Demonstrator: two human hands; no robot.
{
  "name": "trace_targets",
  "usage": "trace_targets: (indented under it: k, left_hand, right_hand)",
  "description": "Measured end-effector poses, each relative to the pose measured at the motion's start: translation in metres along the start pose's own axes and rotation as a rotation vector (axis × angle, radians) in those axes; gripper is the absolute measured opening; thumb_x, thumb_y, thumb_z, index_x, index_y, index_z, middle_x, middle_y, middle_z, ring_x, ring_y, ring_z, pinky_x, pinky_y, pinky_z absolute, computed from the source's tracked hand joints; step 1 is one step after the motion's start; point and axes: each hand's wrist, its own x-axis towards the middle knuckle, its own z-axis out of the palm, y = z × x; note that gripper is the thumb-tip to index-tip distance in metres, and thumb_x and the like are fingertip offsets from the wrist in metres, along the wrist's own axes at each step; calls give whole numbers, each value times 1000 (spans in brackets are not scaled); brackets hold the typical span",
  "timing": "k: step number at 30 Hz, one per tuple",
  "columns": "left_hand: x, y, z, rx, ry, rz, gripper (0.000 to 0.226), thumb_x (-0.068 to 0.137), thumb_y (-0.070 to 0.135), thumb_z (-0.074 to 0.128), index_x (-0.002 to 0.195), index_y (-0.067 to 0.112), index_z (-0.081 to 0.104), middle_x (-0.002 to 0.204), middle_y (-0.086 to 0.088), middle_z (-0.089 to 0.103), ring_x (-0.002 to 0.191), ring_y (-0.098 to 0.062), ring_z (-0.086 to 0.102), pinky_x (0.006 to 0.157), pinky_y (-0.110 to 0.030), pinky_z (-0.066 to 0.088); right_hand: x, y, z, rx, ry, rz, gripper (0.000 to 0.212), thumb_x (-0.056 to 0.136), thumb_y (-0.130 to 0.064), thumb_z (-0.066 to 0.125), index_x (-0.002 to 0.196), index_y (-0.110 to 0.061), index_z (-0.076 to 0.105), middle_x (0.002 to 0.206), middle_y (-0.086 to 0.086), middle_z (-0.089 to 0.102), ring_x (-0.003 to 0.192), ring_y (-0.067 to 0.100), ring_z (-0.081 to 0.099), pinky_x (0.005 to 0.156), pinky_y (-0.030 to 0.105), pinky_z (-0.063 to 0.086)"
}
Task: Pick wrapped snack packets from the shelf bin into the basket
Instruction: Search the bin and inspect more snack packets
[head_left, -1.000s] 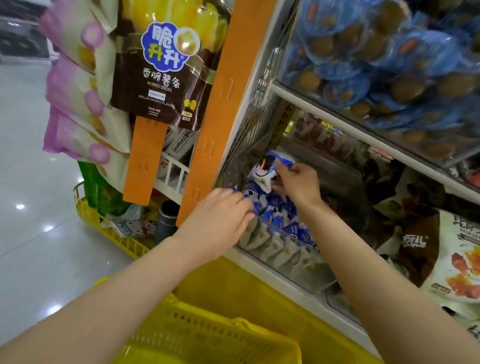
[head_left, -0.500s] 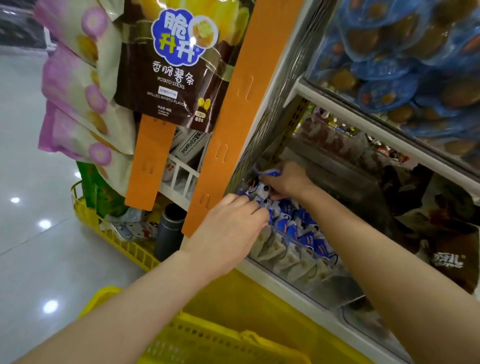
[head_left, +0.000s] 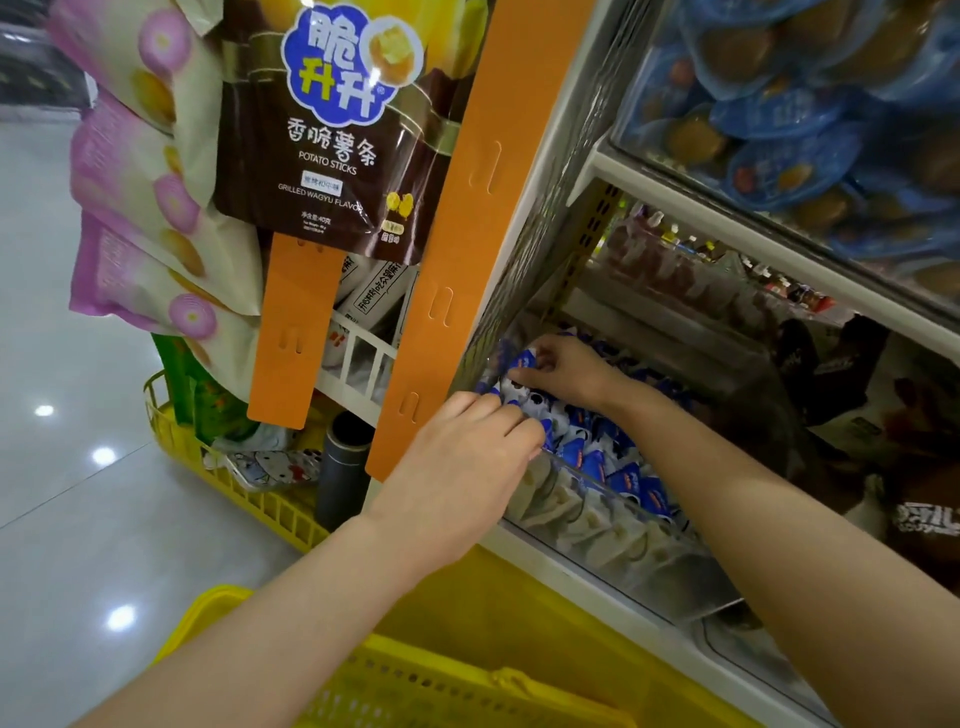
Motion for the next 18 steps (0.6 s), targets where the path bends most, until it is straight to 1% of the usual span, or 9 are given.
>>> trace_targets:
  k: [2,4,7,9,11,14,15,17,18]
  left_hand:
    - [0,0,-1,17,-17,-13,19,90,20,44,87,20,63,80,6,63,77,-15,58,77,-30,47]
    - [0,1,-2,21,-31,-19,24,90,21,39,88,20,63,80,6,63,77,-15,58,77,-29,45]
    - [0,1,-3,25,-35,-25,28,91,22,35,87,20,63,80,6,63,76,-15,58,78,-28,41]
    - [0,2,-3,26,-42,-29,23,90,21,41,87,20,63,79,6,63,76,-16,59,76,-29,46]
    - [0,2,-3,8,-52,-35,20,88,20,44,88,20,64,80,6,64,77,-16,59,77,-29,46]
    - [-5,0,-3,-12,-88,-26,27,91,20,39,100,19,65,92,5,65,88,-16,61,89,-28,41]
    - [-7,-1,-2,-13,-93,-7,27,92,17,41,105,17,64,98,3,65,94,-17,61,95,-30,42]
    - [-14,-4,-1,-8,-83,24,27,88,9,53,113,11,62,108,-2,65,105,-20,60,104,-34,39]
    - [-17,-5,0,-12,-70,28,31,84,3,59,115,8,61,111,-5,64,108,-22,59,106,-34,35]
  right_hand:
    - [4,0,2,-68,-23,-3,57,84,-37,64,128,-5,47,111,7,56,103,19,52,79,26,38]
    - [4,0,-2,-35,5,-13,57,84,-35,65,130,-6,47,118,8,56,107,19,53,82,24,40]
    - [0,5,-14,149,128,-7,39,88,-28,61,119,-7,53,105,3,60,90,11,56,76,17,43]
    - [-4,12,-18,90,114,12,31,90,-25,58,115,-7,58,111,7,62,98,16,57,82,25,45]
    - [-6,16,-16,10,51,27,30,89,-24,60,114,-7,62,116,9,62,108,21,56,90,29,43]
    - [-4,16,-10,-10,45,58,31,86,-22,64,114,-6,62,110,11,64,105,22,58,93,30,43]
    - [-2,15,-8,-10,59,51,26,86,-21,64,108,-7,63,105,11,65,101,21,59,91,31,43]
    - [0,15,-5,-5,90,23,6,87,-18,63,88,-12,64,92,8,66,94,20,60,89,32,47]
    - [0,15,-4,-11,111,9,7,87,-16,62,81,-14,63,90,7,66,92,20,61,88,34,48]
